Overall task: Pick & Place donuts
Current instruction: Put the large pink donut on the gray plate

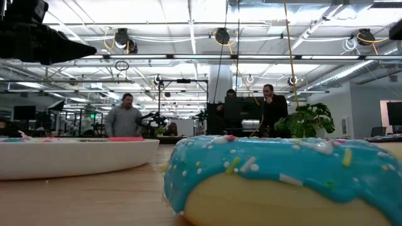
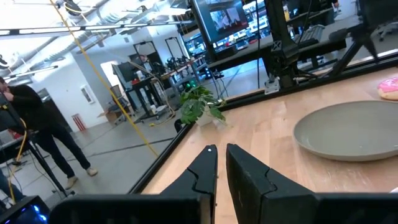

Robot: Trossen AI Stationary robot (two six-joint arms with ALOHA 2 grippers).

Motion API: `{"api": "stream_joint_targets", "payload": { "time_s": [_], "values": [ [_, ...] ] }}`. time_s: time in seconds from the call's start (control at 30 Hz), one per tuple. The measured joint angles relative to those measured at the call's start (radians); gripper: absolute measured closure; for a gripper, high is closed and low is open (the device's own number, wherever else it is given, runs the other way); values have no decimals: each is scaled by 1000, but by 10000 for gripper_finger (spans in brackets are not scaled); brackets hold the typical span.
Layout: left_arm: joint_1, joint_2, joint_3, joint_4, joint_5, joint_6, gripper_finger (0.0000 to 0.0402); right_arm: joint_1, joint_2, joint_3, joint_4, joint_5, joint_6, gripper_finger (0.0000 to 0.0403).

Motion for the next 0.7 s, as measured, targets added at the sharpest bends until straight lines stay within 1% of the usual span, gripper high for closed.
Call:
{"api": "stream_joint_targets", "payload": {
  "time_s": [0.1,0.23,0.4,0.6,0.7],
  "values": [
    [0,0,0,-2,0,0,360,0,0,-36,16,-5,1,208],
    [0,0,0,-5,0,-1,360,-10,0,-95,101,-3,-13,190],
    [0,0,0,-6,0,-11,360,-16,0,-178,220,-5,-25,184],
    [0,0,0,-12,0,-24,360,-16,0,-242,232,-7,-23,183],
    [0,0,0,-12,0,-25,360,-16,0,-262,276,-24,-23,183]
  ]
}}
